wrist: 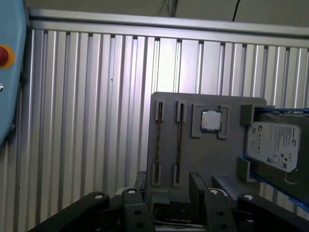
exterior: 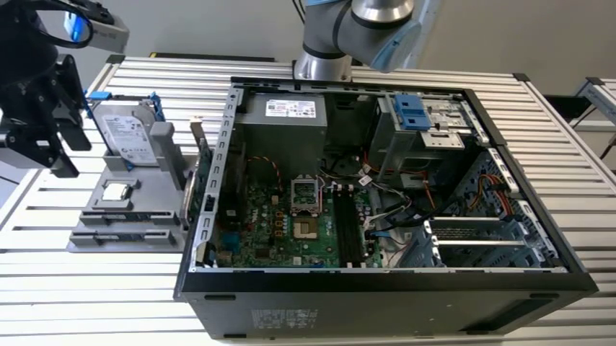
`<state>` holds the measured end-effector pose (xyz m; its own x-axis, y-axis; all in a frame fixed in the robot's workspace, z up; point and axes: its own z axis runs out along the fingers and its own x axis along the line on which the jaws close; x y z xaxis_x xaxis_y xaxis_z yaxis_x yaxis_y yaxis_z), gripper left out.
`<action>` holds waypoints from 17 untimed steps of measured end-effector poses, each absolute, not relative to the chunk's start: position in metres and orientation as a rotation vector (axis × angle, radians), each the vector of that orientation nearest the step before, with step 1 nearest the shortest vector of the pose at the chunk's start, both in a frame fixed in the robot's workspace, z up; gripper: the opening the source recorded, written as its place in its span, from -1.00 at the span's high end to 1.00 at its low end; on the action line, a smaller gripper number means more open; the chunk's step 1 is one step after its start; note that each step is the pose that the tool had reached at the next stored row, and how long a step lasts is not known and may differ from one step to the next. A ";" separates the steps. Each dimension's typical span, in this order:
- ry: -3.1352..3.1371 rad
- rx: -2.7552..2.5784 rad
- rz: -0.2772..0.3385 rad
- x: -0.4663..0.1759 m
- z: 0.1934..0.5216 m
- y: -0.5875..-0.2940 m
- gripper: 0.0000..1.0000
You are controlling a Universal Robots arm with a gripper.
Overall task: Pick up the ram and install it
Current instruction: 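Pick up the ram and move it above insertion slot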
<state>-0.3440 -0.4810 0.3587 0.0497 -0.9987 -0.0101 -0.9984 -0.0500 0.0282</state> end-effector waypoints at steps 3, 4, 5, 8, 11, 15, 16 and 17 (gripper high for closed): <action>-2.156 2.266 -0.042 -0.343 0.357 -0.481 -1.00; -2.156 2.266 -0.042 -0.343 0.356 -0.481 -1.00; -2.156 2.266 -0.042 -0.343 0.356 -0.481 -1.00; -2.156 2.266 -0.042 -0.343 0.356 -0.481 -1.00; -2.156 2.267 -0.042 -0.343 0.354 -0.481 -1.00; -2.156 2.266 -0.042 -0.343 0.351 -0.481 -1.00; -2.156 2.266 -0.042 -0.343 0.350 -0.481 -1.00; -2.156 2.266 -0.042 -0.343 0.349 -0.481 -1.00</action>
